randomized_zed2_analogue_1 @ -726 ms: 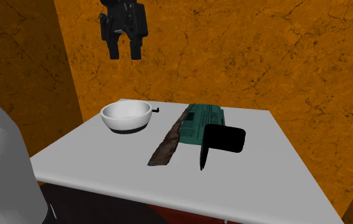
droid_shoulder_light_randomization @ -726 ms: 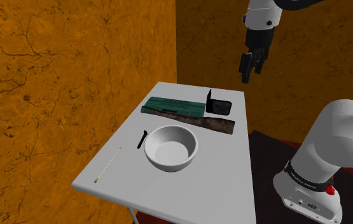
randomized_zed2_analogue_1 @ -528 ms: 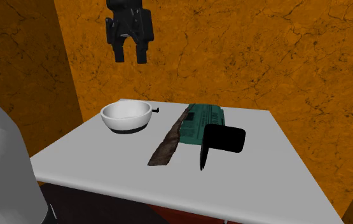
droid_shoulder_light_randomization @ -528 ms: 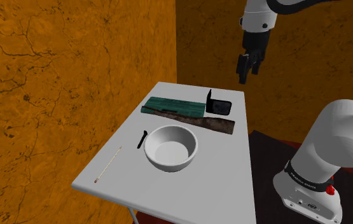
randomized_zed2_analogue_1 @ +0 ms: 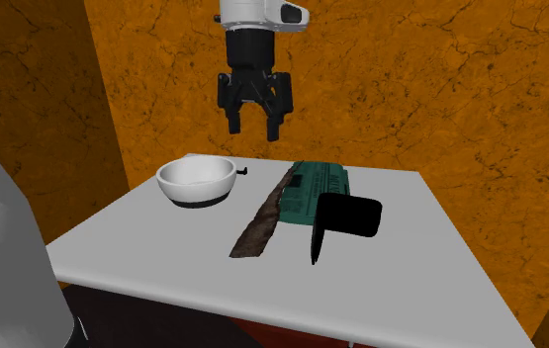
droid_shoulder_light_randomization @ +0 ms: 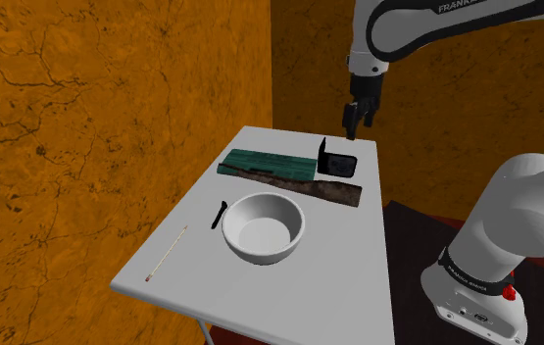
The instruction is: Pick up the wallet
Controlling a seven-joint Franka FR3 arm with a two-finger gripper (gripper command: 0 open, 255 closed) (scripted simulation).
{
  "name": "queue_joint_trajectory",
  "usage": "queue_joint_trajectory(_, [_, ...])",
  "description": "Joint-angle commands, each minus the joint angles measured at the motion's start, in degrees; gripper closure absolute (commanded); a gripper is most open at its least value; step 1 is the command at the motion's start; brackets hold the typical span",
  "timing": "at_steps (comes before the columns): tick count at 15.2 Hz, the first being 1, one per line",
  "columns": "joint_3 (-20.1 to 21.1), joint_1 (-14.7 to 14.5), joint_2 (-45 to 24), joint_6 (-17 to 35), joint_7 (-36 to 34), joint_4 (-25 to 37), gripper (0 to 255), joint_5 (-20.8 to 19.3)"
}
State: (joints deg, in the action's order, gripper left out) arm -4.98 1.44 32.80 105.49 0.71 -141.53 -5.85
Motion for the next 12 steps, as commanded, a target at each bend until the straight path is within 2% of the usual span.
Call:
queue_joint_trajectory(1, [-1.3, 0.2, -4.0, 3.4, 1.5, 0.9, 0, -0.2])
queue_joint_trajectory(7, [-4.6, 0.4, -16.9, 12.9, 6.1, 4.6, 0, 0.6])
queue_joint_trajectory(12, [-6.7, 0.6, -28.3, 19.1, 10.7, 9.8, 0, 3.1])
